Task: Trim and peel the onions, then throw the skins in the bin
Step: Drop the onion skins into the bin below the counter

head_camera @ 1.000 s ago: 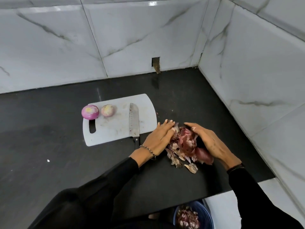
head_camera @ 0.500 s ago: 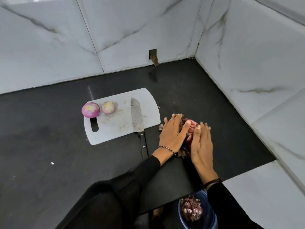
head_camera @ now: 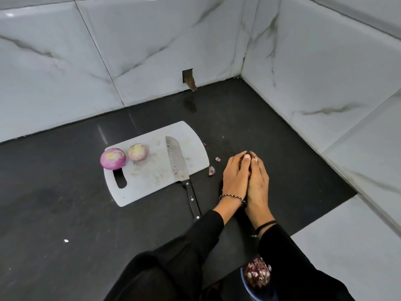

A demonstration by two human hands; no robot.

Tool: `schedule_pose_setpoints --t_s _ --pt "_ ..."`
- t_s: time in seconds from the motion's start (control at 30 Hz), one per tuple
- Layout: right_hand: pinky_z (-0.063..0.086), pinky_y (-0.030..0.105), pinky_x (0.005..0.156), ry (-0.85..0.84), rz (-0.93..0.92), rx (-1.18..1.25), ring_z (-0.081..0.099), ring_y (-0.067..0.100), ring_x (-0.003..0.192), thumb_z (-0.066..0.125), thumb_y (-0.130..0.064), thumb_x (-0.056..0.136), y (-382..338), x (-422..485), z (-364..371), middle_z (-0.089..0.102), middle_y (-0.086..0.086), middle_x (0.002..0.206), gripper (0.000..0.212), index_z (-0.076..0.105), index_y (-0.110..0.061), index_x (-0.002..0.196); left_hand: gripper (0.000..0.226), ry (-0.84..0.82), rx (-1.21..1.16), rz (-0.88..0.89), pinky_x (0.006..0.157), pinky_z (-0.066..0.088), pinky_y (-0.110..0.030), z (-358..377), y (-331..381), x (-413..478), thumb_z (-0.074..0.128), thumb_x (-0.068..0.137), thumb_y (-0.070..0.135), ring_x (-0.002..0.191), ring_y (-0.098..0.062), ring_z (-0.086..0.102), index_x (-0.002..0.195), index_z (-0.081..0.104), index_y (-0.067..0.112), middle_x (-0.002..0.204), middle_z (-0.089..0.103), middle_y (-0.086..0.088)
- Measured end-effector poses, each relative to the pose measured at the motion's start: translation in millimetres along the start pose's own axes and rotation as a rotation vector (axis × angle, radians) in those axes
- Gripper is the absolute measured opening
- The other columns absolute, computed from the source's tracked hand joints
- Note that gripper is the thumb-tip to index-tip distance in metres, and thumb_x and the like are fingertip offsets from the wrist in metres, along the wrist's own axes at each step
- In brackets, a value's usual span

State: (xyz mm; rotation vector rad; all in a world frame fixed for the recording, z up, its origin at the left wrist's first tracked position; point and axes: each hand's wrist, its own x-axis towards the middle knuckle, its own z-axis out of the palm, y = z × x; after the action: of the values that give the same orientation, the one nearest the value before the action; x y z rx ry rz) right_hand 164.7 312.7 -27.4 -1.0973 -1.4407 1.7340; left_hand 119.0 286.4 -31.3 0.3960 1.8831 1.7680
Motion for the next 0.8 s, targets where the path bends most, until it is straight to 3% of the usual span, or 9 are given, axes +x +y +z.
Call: schedule_pose_setpoints --t_s 0.2,0.33,0.47,0.63,0.8 --pt "0.056 0.018 0.082 0.063 0.095 0.243 0.071 0.013 0.109 0.053 -0.014 0.105 -11.3 3.1 -4.0 0.074 0.001 0.116 0.027 0.068 -0.010 0.128 0.025 0.041 -0.145 -0.088 0.102 0.047 -0.032 14.6 9.5 -5.5 0.054 0.097 0.032 0.112 -0.005 0.060 0.119 0.065 0.025 0.119 0.065 0.007" --pt "0.058 0.022 0.084 0.077 0.125 0.255 0.072 0.015 0.108 0.055 -0.015 0.104 -20.7 -4.6 -15.5 0.075 0.002 0.115 0.026 0.070 -0.014 0.125 0.023 0.047 -0.184 -0.131 0.102 0.048 -0.032 25.8 14.6 -15.2 0.055 0.096 0.031 0.110 -0.005 0.060 0.115 0.066 0.027 0.116 0.066 0.008" --pt "0.057 0.016 0.066 0.097 0.142 0.297 0.075 0.007 0.092 0.053 -0.014 0.105 -30.8 -15.8 -30.2 0.076 -0.001 0.108 0.025 0.070 -0.014 0.124 0.021 0.018 -0.225 -0.166 0.101 0.049 -0.032 37.3 19.3 -27.8 0.055 0.096 0.030 0.107 -0.005 0.062 0.113 0.067 0.026 0.112 0.068 0.007" --pt "0.054 0.011 0.070 0.161 0.150 0.272 0.072 -0.001 0.094 0.055 -0.020 0.104 -37.3 -23.6 -56.9 0.075 -0.007 0.111 0.025 0.072 -0.023 0.122 0.019 -0.016 -0.235 -0.178 0.096 0.050 -0.026 58.3 24.0 -48.7 0.056 0.096 0.029 0.105 -0.003 0.062 0.110 0.068 0.028 0.111 0.068 0.009" --pt "0.057 0.024 0.091 0.307 0.171 0.339 0.072 0.009 0.105 0.055 -0.020 0.104 -34.4 -37.3 -112.4 0.076 -0.003 0.114 0.026 0.072 -0.020 0.124 0.018 -0.140 -0.191 -0.173 0.092 0.051 -0.021 103.5 19.2 -85.9 0.056 0.096 0.028 0.101 0.000 0.063 0.110 0.068 0.028 0.111 0.068 0.008"
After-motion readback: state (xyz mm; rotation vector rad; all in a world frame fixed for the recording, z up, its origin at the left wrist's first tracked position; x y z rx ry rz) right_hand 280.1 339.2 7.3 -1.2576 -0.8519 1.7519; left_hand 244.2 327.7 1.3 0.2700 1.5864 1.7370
